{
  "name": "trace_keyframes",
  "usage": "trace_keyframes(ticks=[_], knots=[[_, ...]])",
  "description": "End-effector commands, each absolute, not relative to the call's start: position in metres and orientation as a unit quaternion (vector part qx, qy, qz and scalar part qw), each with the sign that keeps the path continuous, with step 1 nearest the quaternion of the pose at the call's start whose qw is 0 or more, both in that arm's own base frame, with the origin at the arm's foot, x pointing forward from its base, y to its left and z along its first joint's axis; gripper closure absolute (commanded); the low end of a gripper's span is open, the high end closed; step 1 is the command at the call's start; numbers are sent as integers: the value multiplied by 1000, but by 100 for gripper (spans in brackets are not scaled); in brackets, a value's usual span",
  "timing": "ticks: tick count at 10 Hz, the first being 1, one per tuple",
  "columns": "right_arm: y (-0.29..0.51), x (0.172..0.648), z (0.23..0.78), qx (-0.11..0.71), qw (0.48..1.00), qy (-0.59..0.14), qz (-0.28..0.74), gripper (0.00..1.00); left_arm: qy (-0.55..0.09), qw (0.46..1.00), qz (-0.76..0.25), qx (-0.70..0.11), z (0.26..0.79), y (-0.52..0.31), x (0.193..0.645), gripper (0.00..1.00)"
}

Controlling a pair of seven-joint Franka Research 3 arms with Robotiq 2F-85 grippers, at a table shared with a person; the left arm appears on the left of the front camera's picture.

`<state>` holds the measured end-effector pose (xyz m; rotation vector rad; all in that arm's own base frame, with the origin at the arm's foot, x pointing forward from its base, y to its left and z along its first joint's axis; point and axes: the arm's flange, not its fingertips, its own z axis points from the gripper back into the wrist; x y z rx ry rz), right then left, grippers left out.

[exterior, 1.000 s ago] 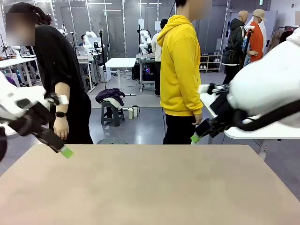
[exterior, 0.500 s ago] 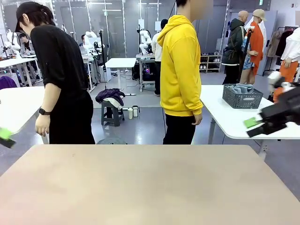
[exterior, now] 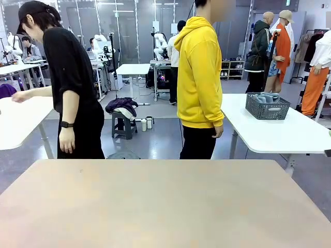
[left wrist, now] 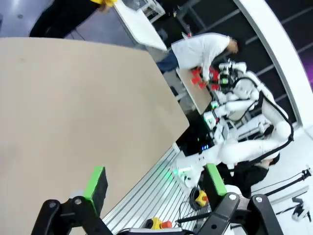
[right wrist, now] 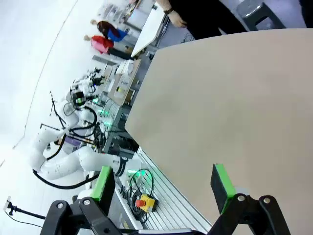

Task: Fold the towels and place them in the basket.
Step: When a person lays out a Towel with hook on the table, fold it in half twice.

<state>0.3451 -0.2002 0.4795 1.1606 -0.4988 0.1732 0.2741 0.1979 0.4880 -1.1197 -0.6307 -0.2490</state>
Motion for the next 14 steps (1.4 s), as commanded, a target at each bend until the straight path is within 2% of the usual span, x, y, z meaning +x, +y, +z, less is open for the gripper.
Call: trace_keyframes(ticks=[1, 4, 5, 14], knots=[[-212, 340, 484, 538, 799, -259, 72, 0, -306, 781, -113, -532, 486, 202, 275, 0], [-220, 333, 477, 551, 786, -276, 55, 0, -315, 787, -117, -517, 489, 196, 276, 0], [-228, 329, 479, 538, 800, -263, 46, 0, -306, 788, -92, -527, 482, 208, 269, 0], [-228, 329, 479, 538, 800, -263, 46, 0, -306, 788, -92, -527, 482, 208, 269, 0]])
